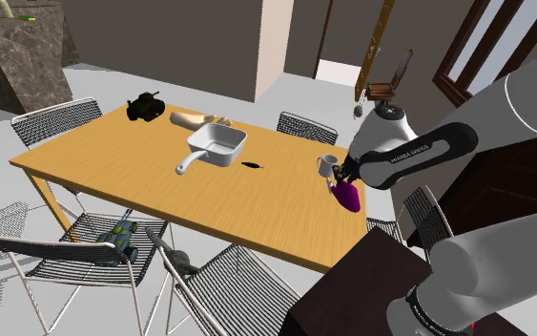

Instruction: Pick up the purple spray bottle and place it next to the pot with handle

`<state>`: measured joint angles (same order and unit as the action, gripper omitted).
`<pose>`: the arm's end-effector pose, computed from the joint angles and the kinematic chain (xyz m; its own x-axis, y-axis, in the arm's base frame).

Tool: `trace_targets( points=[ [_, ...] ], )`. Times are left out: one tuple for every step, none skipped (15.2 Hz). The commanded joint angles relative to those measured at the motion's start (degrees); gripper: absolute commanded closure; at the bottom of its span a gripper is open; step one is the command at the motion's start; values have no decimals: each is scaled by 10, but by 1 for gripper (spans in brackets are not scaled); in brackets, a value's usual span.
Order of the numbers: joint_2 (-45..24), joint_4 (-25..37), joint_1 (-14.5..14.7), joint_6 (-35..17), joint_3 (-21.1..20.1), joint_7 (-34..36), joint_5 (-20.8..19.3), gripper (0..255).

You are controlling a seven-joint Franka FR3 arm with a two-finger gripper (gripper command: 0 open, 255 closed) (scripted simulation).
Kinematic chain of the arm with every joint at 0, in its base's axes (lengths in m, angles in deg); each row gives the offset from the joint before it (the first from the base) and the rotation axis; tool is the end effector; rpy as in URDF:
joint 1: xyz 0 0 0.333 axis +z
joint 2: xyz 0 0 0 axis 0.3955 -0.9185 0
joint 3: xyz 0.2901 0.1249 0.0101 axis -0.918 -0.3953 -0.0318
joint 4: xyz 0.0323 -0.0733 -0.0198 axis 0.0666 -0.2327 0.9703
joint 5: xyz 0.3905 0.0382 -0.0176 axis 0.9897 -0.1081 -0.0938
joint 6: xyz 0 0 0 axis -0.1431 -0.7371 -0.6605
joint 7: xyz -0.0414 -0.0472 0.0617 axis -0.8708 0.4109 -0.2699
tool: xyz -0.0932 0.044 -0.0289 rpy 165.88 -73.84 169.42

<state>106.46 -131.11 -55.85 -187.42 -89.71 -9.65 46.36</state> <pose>0.3689 -0.1206 0.3173 0.7832 -0.5385 0.3107 -0.5864 -0.8059 0.0815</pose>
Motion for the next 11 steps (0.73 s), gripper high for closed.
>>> trace_targets(
  points=[
    [17,5,12,22,9,-14,16,255],
    [25,7,17,33,12,-19,22,255],
    [33,10,21,43,15,-24,27,255],
    [40,13,25,53,18,-29,32,255],
    [48,15,29,63,21,-34,37,255],
    [55,18,32,73,24,-38,41,255],
    [62,22,35,83,26,-42,45,255],
    [69,25,38,93,28,-46,48,255],
    [75,28,41,103,31,-49,52,255],
    [81,32,43,113,33,-52,55,255],
    [87,36,45,123,34,-55,57,255]
  ],
)
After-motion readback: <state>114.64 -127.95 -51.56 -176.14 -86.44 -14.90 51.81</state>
